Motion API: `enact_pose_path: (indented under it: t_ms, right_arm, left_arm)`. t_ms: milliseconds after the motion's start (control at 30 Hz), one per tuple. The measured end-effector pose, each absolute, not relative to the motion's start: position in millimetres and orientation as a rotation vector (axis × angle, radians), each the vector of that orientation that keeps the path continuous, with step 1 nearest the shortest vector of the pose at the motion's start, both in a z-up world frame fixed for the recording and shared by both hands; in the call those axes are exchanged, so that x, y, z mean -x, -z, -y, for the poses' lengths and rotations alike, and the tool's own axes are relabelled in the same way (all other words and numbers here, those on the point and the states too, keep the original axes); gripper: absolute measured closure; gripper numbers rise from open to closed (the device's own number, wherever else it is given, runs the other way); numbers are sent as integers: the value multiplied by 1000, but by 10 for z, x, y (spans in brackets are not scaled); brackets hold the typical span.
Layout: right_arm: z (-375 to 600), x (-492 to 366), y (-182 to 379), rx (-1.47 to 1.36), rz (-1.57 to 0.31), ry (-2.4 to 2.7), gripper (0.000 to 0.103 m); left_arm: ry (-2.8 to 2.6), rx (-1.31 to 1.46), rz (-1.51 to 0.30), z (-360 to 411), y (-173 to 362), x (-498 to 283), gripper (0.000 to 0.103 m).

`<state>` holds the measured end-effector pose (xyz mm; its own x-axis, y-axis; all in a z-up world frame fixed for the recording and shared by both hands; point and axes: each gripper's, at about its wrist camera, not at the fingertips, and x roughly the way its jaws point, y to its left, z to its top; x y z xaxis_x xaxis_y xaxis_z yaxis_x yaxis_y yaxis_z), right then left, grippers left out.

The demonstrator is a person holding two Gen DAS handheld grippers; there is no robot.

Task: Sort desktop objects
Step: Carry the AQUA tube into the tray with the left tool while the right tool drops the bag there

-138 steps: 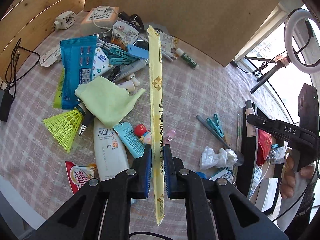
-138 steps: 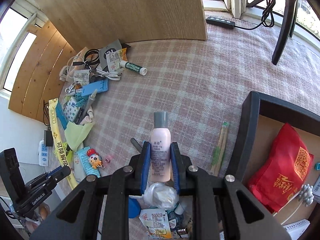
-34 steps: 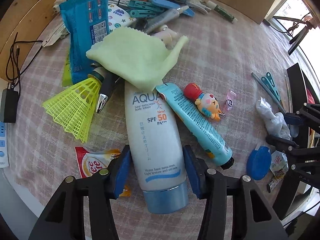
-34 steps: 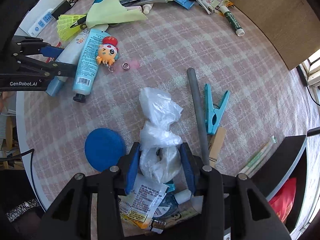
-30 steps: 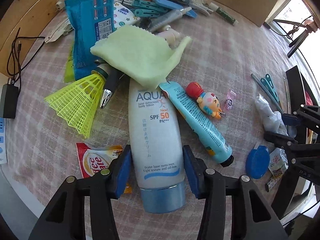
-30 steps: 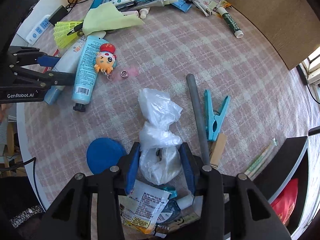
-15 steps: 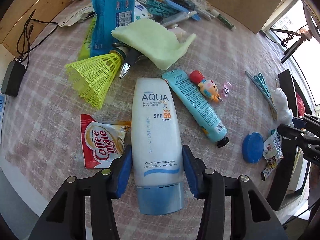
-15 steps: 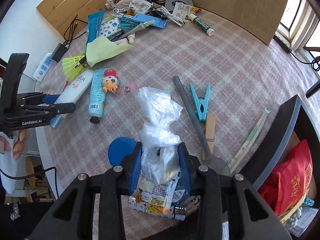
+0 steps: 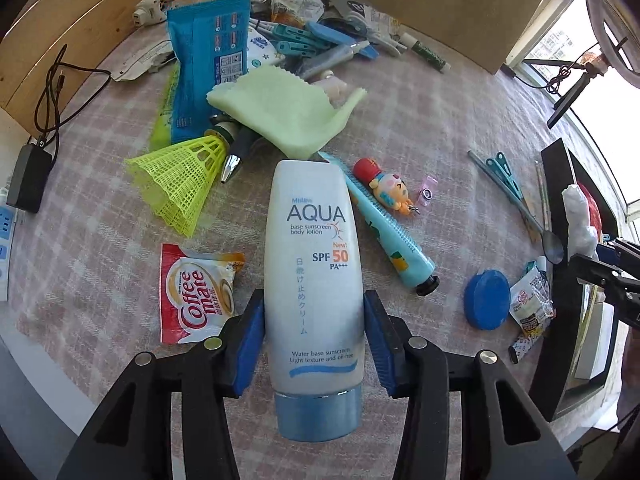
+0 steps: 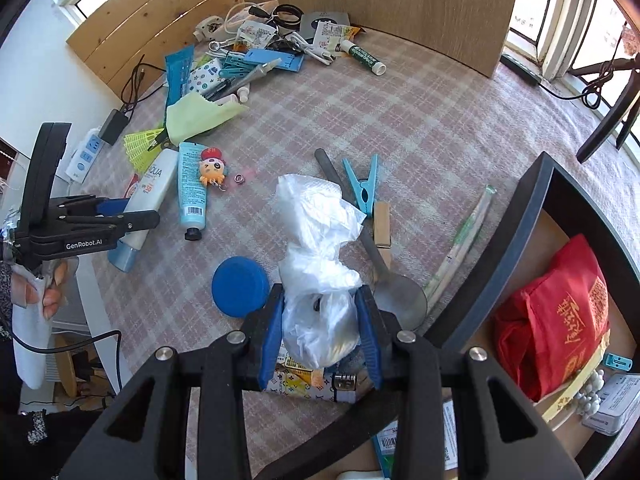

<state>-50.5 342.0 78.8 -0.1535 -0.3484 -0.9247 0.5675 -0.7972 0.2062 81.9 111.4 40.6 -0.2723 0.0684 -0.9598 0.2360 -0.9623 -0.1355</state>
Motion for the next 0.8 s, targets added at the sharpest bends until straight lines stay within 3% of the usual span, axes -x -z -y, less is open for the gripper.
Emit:
enact_pose_path:
  t_ms: [233,467,800]
  right_arm:
    - [-3783,536,-973,-1519,-141,2090,69]
    - [-4502,525,-1098,-1558,-25,2244,69]
    - [-5852,285,-1039,-1700,217,2470,69]
  left_arm:
    - [2518,-1817,-328,-1177,-905,-552,58]
    - [2682,-1888,-304,-2077,-1107,-14,58]
    - [2867,-2108,-106,-3610,-1133,177,58]
